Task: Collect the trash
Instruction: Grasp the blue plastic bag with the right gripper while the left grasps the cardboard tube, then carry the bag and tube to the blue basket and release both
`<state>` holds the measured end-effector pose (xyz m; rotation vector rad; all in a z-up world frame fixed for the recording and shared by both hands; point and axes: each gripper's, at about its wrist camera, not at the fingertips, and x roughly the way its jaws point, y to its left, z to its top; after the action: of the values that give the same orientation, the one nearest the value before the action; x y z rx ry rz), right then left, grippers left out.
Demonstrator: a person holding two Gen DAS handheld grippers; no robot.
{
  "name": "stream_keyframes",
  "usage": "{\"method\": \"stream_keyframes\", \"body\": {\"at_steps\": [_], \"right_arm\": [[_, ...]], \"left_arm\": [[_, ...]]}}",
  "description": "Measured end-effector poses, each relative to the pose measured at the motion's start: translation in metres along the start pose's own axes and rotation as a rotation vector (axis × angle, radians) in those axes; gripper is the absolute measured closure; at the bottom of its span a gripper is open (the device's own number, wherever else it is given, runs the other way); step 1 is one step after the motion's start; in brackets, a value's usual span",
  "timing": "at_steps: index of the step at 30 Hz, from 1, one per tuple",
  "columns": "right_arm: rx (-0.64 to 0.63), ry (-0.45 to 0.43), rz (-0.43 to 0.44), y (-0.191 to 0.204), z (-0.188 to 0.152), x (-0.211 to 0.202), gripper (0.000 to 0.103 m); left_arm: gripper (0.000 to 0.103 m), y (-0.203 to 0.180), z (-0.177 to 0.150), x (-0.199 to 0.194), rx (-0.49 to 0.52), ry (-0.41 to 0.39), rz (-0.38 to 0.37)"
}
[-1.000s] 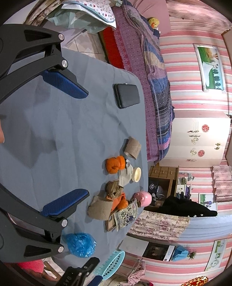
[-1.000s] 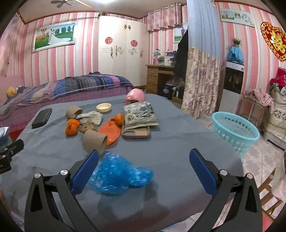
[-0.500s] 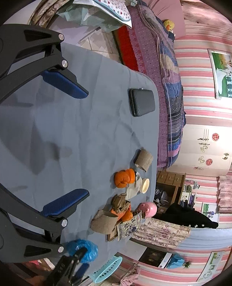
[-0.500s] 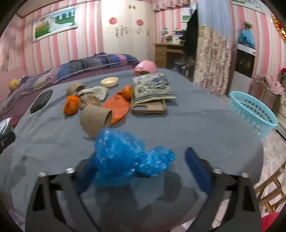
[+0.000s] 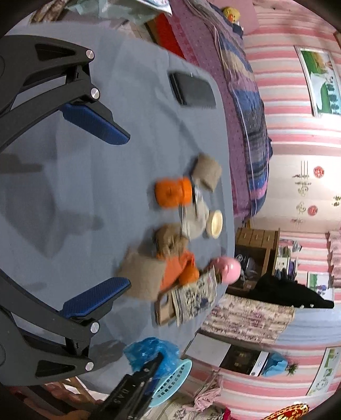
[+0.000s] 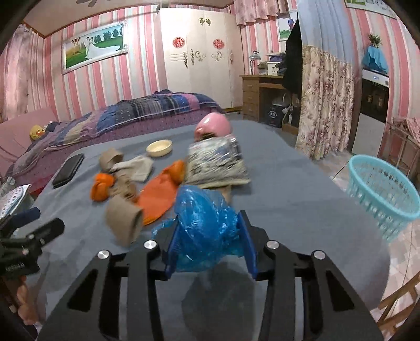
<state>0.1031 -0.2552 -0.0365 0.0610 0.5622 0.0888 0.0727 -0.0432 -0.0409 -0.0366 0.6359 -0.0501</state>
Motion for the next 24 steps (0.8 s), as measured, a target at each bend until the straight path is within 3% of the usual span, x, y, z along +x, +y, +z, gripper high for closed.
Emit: {"method": "stream_keyframes", "body": {"at_steps": [10,11,13,16,24], "right_arm": [[0.003,-0.008,-0.071,-0.075,0.034,0.011,0.062],[0.006,-0.007,-0.076,-0.08,0.034,0.011,0.062],[0.021,-0.003,-0.085,-0.093,0.034,0.01,0.062],[0.051,0.007,-0.091,-0.107,0.031,0.011,0.062],[0.093,-0.018,-0.092,-0.128,0.037,0.005,0.062]], "left_arm": [[0.007,-0.062,0.023,0.066,0.06,0.111,-0.052],[0.01,-0.065,0.024,0.07,0.06,0.121,-0.074],[0.027,-0.069,0.026,0.075,0.065,0.146,-0.101],[0.047,-0.075,0.022,0.078,0.082,0.182,-0.095],[0.048,-0.094,0.037,0.045,0.101,0.097,-0.088]]}}
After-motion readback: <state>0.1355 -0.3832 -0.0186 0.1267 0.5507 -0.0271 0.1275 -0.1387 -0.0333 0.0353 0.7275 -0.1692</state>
